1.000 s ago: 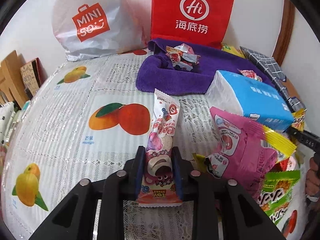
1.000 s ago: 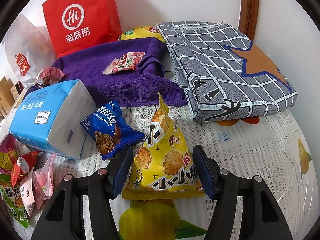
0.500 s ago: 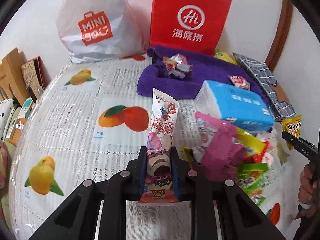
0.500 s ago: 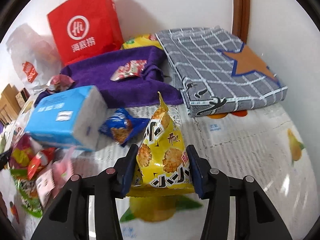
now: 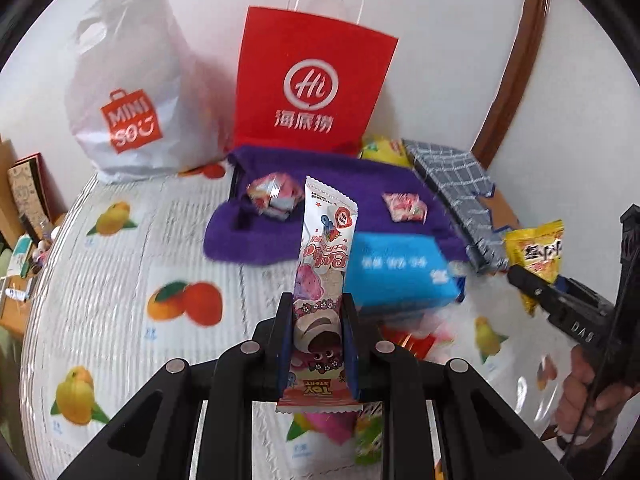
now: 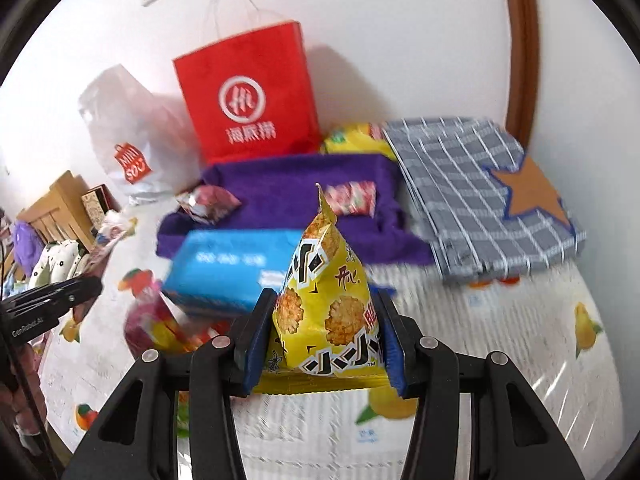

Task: Organize snacks
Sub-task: 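Carry the candy stick and yellow chip bag over the purple towel with both tools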

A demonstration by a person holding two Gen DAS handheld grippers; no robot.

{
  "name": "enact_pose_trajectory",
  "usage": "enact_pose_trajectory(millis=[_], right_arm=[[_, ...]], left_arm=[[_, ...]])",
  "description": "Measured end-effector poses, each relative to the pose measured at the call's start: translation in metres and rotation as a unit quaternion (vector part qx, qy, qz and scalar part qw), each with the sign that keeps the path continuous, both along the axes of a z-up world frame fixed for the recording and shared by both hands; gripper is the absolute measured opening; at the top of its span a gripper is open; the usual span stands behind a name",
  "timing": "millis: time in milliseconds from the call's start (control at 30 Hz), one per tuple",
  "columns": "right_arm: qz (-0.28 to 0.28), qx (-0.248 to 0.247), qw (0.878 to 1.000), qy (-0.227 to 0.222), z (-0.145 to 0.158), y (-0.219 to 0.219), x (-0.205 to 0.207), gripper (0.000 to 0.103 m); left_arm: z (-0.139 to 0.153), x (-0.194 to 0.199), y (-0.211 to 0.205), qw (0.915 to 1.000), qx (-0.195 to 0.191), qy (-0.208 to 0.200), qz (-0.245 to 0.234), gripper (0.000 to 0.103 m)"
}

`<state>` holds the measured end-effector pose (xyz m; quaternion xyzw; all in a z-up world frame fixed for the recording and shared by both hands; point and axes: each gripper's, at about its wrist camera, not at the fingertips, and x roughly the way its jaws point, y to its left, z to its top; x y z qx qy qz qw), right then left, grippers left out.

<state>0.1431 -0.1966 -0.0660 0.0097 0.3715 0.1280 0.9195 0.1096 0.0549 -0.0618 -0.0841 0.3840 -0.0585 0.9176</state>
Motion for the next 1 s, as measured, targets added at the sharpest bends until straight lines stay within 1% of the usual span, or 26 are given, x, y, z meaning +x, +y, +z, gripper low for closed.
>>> enact_pose_trajectory(millis=[167,333,467,600,733,900,1000], right_arm=[[0.011,-0.017,1.0,-0.016,0.019,0.02,0.022,0.049],[0.02,-0.028,0.999,-0.028,0.029,0.037,0.05,0.048],[0.025,-0.03,0.998,-0.044,0.042,0.051,0.076,0.048],[0.039,-0.025,0.998,-0.05,0.052,0.062,0.106,0.048],[0.043,-0.006,0.998,-0.036,0.054,0.067,0.139,0.048],[0.036,0.006,0.999,-0.021,0.048,0.069,0.175,0.048],[0.03,0.009,0.999,-0.017,0.039,0.072,0.192,0.048]], left_arm=[[0.02,0.023,-0.004,1.0,0.001,-0.006,-0.005,0.021],[0.035,0.048,-0.005,0.9999,0.005,-0.011,-0.006,0.021],[0.047,0.073,0.0,0.9998,0.009,-0.015,0.003,0.021],[0.057,0.102,0.005,0.9998,0.001,-0.018,0.004,0.021],[0.059,0.134,0.007,0.9998,0.006,-0.016,0.006,0.021],[0.055,0.177,0.009,0.9999,-0.007,-0.009,0.007,0.021],[0.043,0.191,0.01,0.9998,0.008,-0.012,0.014,0.021]])
